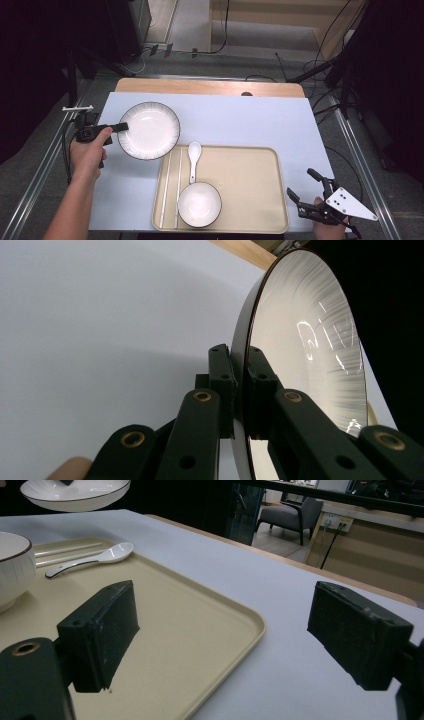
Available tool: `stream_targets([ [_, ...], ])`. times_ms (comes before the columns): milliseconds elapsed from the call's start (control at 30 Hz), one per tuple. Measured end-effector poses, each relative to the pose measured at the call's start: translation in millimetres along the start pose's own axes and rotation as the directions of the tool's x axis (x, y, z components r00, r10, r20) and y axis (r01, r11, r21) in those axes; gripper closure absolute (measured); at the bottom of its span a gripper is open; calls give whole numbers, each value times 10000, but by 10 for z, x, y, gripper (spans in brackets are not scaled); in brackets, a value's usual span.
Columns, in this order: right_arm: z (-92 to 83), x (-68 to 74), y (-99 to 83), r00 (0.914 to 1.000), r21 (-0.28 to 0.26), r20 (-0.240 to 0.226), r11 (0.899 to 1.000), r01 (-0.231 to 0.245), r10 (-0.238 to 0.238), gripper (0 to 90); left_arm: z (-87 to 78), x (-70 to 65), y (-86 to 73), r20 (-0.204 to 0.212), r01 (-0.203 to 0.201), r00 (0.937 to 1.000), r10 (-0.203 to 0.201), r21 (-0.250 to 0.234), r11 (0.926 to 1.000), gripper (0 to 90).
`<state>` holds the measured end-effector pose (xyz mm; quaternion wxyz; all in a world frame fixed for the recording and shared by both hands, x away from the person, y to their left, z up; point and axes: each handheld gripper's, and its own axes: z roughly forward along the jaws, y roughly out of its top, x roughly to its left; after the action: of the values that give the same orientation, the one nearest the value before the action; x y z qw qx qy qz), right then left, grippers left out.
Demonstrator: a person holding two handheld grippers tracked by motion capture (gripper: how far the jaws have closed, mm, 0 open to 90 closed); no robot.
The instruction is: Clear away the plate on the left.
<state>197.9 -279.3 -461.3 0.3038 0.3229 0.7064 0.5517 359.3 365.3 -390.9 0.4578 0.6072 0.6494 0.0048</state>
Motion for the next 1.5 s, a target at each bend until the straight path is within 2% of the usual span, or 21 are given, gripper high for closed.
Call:
stream_targets([
  [167, 2, 0, 0, 10000, -6, -11, 10000, 5, -5, 132, 75, -102, -15, 279, -59, 9996, 58, 36, 10000, 856],
  [467, 0, -2, 0, 10000, -12, -15, 10000, -1, 1, 132, 229, -276, -53, 545, -316, 9981, 300, 300, 9990, 857],
  [767, 5, -1, 2, 10000, 7, -44, 10000, 25, -25, 132, 402, -489, -116, 889, -570, 9947, 519, 548, 9969, 857],
  [1067, -4, -11, 4, 10000, -22, -17, 10000, -14, 14, 132, 573, -729, -181, 1298, -875, 9885, 779, 697, 9937, 856],
  [1167, -6, -11, 3, 10000, -34, -7, 10000, -18, 18, 132, 634, -824, -208, 1416, -1078, 9853, 958, 798, 9910, 856],
  [1500, -8, -13, 7, 10000, -78, 17, 10000, -4, 4, 132, 874, -1066, -331, 1829, -1363, 9765, 1137, 1162, 9838, 856],
])
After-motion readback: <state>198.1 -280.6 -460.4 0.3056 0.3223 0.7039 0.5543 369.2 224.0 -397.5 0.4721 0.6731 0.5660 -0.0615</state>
